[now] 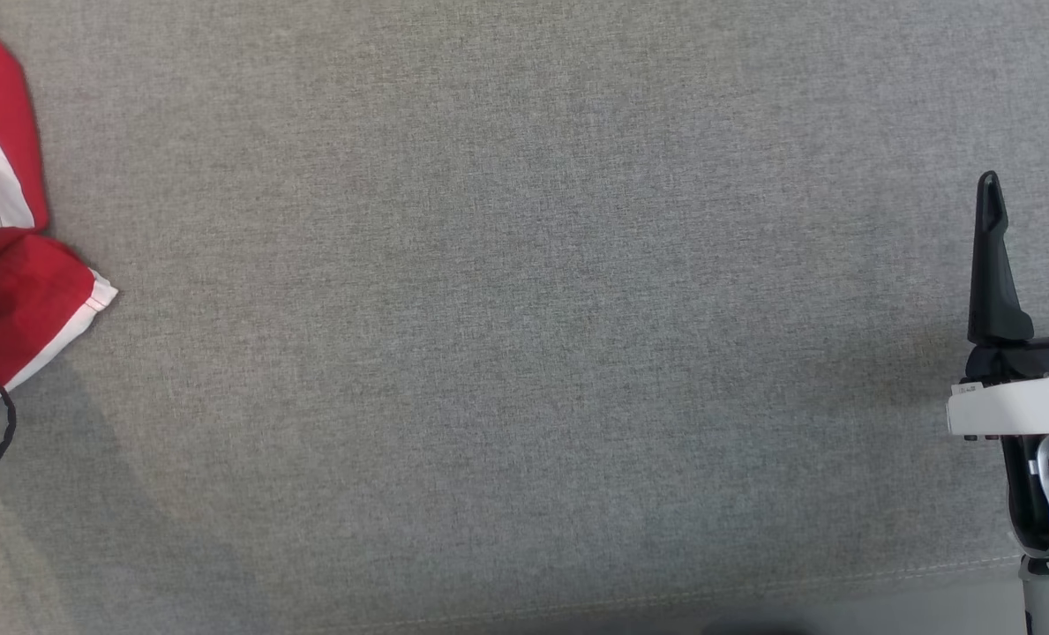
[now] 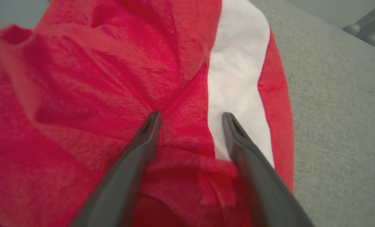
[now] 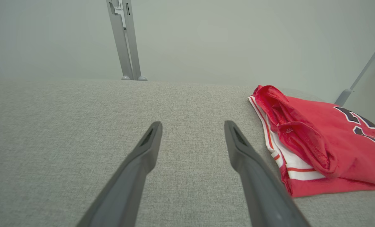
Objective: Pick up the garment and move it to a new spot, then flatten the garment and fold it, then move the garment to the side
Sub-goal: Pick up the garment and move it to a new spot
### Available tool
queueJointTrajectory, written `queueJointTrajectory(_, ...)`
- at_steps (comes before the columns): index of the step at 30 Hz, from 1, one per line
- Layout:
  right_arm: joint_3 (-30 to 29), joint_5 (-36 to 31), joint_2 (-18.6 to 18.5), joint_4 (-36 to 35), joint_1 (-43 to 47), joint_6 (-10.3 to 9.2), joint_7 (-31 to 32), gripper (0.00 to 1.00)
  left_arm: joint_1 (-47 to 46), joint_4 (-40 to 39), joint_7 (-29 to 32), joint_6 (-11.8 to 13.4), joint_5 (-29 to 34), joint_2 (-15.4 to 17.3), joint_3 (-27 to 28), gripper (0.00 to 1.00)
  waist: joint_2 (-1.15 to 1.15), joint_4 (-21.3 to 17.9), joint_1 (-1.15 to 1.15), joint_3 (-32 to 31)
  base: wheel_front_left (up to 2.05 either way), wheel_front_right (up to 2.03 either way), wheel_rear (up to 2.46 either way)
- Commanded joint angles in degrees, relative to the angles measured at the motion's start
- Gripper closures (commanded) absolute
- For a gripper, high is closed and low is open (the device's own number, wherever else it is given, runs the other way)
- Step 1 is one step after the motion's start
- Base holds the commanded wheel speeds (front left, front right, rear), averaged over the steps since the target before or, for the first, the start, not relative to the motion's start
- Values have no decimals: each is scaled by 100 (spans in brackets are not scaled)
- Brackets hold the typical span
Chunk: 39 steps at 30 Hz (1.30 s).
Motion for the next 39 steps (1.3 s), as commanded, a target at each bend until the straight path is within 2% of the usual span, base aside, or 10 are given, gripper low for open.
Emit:
queueJointTrajectory(1, 4, -23, -1, 2, -70, -10, 29, 0, -71, 28, 35, 6, -87, 72, -31, 73, 0, -13, -1, -6, 0, 0, 0)
queueJointTrajectory(2, 12, -21, 5, 13, -81, -10, 20, 0, -67, 30, 33, 5, -109, 89, -49, 100, 0, -21, -1, -9, 0, 0, 0)
queueJointTrajectory(7, 32, -13, 33, 85, -97, -10, -5, 0, 27, 17, -240, 5, -71, 174, -177, 100, 0, -44, -1, -83, 0, 0, 0)
queueJointTrajectory(14, 97, 32, 62, 228, -100, -10, -120, 0, -134, -308, -1059, 5, 27, 248, -439, 100, 0, 27, -1, -364, 0, 0, 0)
queueJointTrajectory(17, 157, 53, 94, 376, -83, -10, -191, 0, -124, -474, -1258, 4, 40, 207, -634, 100, 0, 38, -1, -602, 0, 0, 0)
queueJointTrajectory(23, 230, 132, 170, 698, 33, -10, -351, 0, -128, -951, -1513, 4, 62, 344, -1008, 100, 0, -26, -1, -1136, 0, 0, 0)
queueJointTrajectory(32, 357, 264, 349, 1203, 213, -10, -624, 0, -281, -2012, -1399, 4, 113, 415, -1545, 100, 0, -381, -1, -1862, 0, 0, 0)
queueJointTrajectory(37, 385, 324, 435, 1440, 281, -10, -745, 0, -380, -2736, -1201, 19, 159, 266, -1754, 100, 0, -752, -1, -2146, 0, 0, 0)
queueJointTrajectory(39, 453, 367, 476, 1577, 293, -10, -813, 0, -361, -3164, -1041, 56, 164, 165, -1873, 100, 0, -1053, -1, -2285, 0, 0, 0)
